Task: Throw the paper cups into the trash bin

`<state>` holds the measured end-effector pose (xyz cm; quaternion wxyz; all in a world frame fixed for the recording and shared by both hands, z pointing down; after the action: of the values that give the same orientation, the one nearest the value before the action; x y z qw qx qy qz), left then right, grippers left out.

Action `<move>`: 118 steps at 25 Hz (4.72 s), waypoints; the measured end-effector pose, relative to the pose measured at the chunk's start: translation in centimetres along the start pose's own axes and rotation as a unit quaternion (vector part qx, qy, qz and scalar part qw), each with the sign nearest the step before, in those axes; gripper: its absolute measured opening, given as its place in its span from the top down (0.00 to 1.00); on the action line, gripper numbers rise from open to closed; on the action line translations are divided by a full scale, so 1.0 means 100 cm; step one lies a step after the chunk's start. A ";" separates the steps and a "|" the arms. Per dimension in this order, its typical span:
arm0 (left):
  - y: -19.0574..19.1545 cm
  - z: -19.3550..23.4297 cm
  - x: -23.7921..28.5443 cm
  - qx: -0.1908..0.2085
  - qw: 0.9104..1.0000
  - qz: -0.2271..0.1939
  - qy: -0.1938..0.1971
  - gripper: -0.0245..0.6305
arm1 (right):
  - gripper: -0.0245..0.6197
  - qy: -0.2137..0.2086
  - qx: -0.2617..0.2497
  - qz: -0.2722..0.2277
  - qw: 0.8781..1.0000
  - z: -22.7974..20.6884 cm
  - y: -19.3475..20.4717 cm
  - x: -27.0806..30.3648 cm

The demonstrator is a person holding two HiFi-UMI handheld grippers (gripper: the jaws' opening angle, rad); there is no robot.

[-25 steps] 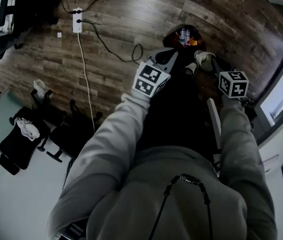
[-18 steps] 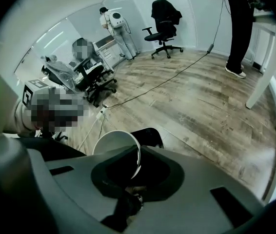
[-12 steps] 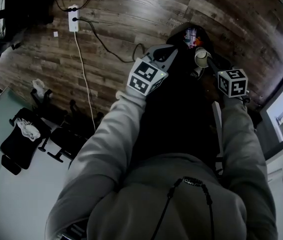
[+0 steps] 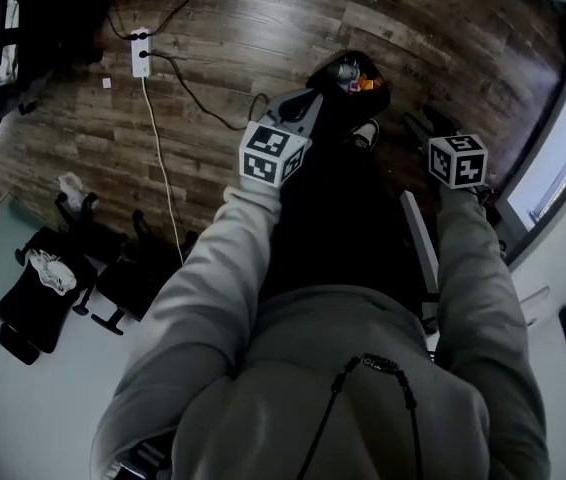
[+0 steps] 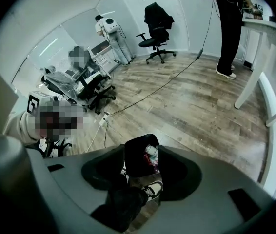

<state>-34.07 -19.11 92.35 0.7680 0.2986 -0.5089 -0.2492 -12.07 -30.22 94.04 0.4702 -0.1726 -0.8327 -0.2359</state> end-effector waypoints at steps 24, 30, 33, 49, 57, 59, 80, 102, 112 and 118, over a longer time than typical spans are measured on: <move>-0.230 -0.068 -0.243 0.091 0.990 -0.099 -0.043 0.96 | 0.93 -0.044 -0.118 -0.187 0.974 0.207 -0.143 -0.272; -0.266 -0.077 -0.258 0.121 0.983 -0.132 -0.043 0.96 | 0.93 -0.047 -0.138 -0.219 0.965 0.235 -0.159 -0.307; -0.282 -0.070 -0.273 0.133 0.977 -0.155 -0.061 0.96 | 0.93 -0.043 -0.144 -0.238 0.960 0.242 -0.168 -0.318; -0.354 -0.065 -0.293 0.209 0.954 -0.212 0.017 0.96 | 0.93 0.000 -0.121 -0.336 0.934 0.280 -0.180 -0.384; -0.400 -0.210 -0.201 0.286 0.914 -0.212 0.193 0.96 | 0.93 0.127 -0.001 -0.413 0.902 0.185 -0.065 -0.502; -0.406 -0.267 -0.182 0.309 0.897 -0.209 0.238 0.96 | 0.93 0.161 0.038 -0.436 0.884 0.156 -0.019 -0.539; -0.215 -0.807 -0.245 0.450 0.683 -0.171 0.549 0.96 | 0.93 0.344 0.288 -0.580 0.680 0.110 0.542 -0.752; -0.140 -0.888 -0.307 0.521 0.587 -0.150 0.601 0.96 | 0.93 0.357 0.332 -0.603 0.632 0.143 0.652 -0.743; -0.140 -0.886 -0.304 0.518 0.587 -0.144 0.606 0.96 | 0.93 0.359 0.337 -0.595 0.635 0.144 0.653 -0.738; -0.142 -0.887 -0.303 0.513 0.590 -0.146 0.606 0.96 | 0.93 0.361 0.336 -0.594 0.635 0.145 0.654 -0.740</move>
<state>36.53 10.03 36.09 0.5724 0.7953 0.0810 0.1827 47.92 27.19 38.69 0.5173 0.6283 -0.5411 -0.2119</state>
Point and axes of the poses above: the fingertips, and each gripper's own axes: x forward along the fingers, z to its left, y out of its underside, the point moved 5 cm from there along -x, backward along the fingers, and after that the axes turned 14 degrees about x, right-handed, at the moved point
